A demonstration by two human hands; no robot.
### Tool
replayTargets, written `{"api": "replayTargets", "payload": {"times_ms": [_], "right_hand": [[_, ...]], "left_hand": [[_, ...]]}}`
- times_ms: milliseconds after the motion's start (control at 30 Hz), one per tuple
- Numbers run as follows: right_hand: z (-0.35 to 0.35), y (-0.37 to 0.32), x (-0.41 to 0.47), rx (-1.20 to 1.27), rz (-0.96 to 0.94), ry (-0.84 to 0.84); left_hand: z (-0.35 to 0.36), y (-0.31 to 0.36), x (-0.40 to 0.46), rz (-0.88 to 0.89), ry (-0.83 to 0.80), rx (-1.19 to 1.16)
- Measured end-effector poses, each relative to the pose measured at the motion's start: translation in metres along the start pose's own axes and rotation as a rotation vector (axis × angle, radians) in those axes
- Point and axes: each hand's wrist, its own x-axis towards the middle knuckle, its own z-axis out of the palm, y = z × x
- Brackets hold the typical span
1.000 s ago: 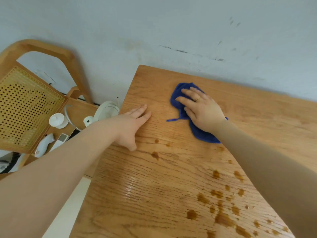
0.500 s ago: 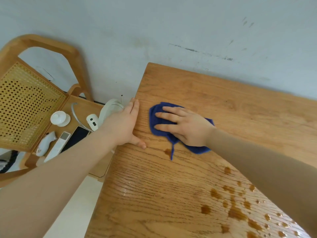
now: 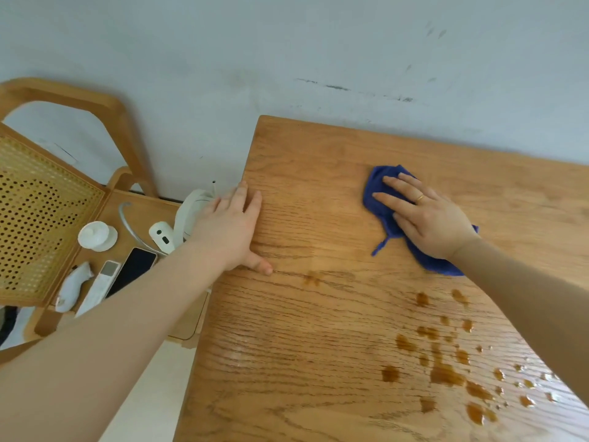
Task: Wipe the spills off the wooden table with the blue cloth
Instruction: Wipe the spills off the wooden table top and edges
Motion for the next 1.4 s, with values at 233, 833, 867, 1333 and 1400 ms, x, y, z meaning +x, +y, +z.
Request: {"api": "replayTargets", "payload": {"times_ms": [233, 833, 867, 1333, 1400], "right_hand": [[0.003, 0.040, 0.080, 0.016, 0.235, 0.070], [0.001, 0.082, 0.045, 0.106, 0.251, 0.109], [0.001, 0.090, 0.051, 0.092, 0.304, 0.097], [0.001, 0.079, -0.023, 0.131, -0.277, -0.041], [0.001, 0.101, 0.005, 0.100, -0.186, 0.011]], "left_hand": [[-0.003, 0.006, 0.004, 0.057, -0.071, 0.022], [-0.027, 0.138, 0.022, 0.074, 0.062, -0.051], [-0.025, 0.141, 0.022, 0.066, 0.069, -0.067], [-0.032, 0.188, 0.032, -0.026, -0.143, -0.044], [-0.025, 0.193, 0.033, -0.062, -0.124, -0.041]]}}
